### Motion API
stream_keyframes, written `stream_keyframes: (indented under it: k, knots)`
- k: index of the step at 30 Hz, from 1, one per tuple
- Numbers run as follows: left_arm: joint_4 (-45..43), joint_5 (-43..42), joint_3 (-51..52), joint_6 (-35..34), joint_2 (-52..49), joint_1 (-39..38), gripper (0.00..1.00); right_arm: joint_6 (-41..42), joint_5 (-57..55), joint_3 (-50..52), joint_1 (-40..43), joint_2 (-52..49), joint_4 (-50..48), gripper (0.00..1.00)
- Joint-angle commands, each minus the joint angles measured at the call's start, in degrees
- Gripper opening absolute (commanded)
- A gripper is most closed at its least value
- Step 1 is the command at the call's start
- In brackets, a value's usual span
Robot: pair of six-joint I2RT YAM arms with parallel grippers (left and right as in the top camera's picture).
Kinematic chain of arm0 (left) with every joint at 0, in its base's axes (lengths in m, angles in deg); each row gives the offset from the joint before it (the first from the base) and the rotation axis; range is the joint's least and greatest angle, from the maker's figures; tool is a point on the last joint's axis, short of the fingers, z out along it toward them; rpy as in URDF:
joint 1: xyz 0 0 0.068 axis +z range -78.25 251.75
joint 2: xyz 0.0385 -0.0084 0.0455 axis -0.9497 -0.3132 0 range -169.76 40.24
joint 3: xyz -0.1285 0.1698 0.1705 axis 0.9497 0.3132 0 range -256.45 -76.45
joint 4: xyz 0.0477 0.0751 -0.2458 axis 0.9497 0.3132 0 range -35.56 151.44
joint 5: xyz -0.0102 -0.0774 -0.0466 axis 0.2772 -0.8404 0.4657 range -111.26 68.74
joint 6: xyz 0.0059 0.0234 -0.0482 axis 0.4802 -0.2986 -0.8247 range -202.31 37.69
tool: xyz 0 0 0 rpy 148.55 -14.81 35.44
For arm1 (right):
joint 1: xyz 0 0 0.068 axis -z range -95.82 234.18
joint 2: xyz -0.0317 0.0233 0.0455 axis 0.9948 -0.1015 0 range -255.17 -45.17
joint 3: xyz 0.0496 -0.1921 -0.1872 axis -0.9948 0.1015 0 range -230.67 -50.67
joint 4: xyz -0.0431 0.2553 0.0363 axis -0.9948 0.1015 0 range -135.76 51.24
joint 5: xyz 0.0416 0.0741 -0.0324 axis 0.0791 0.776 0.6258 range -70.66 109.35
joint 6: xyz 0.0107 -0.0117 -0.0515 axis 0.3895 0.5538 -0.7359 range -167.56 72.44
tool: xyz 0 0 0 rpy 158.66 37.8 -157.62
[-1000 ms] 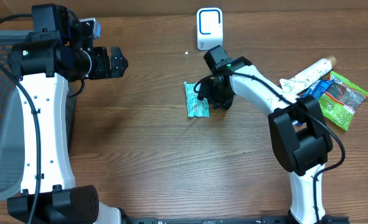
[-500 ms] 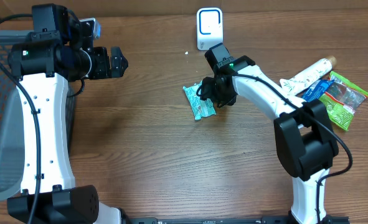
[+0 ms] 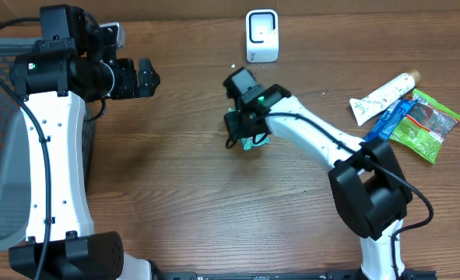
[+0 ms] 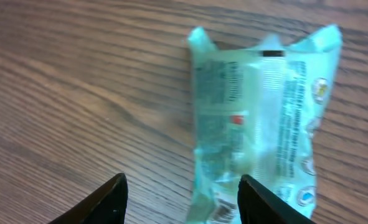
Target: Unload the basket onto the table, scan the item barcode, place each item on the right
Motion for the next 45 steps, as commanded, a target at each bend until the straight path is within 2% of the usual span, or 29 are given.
stream_keyframes:
  k: [1, 13, 32, 36, 45]
  knots:
    - [-0.24, -0.5, -0.24, 1.09, -0.35, -0.02, 1.0, -2.58, -2.99, 0.31, -0.61, 2.27, -1.03, 0.57]
    - [-0.24, -0.5, -0.24, 1.09, -0.35, -0.02, 1.0, -5.53, -3.26, 0.33, -1.66, 2.27, -1.42, 0.58]
    - [-0.22, -0.5, -0.24, 1.09, -0.35, -0.02, 1.0, -19.74, -11.78, 0.52, -1.73, 1.95, -0.2, 0.6]
    - [-0.24, -0.5, -0.24, 1.09, -0.35, -0.02, 1.0, -19.98, -11.8, 0.55, -1.73, 1.05, -0.42, 0.63]
    - [-0.24, -0.5, -0.24, 1.09, -0.35, -0.02, 1.0, -19.56, -10.47, 1.27, -1.73, 0.85, -1.46, 0.63]
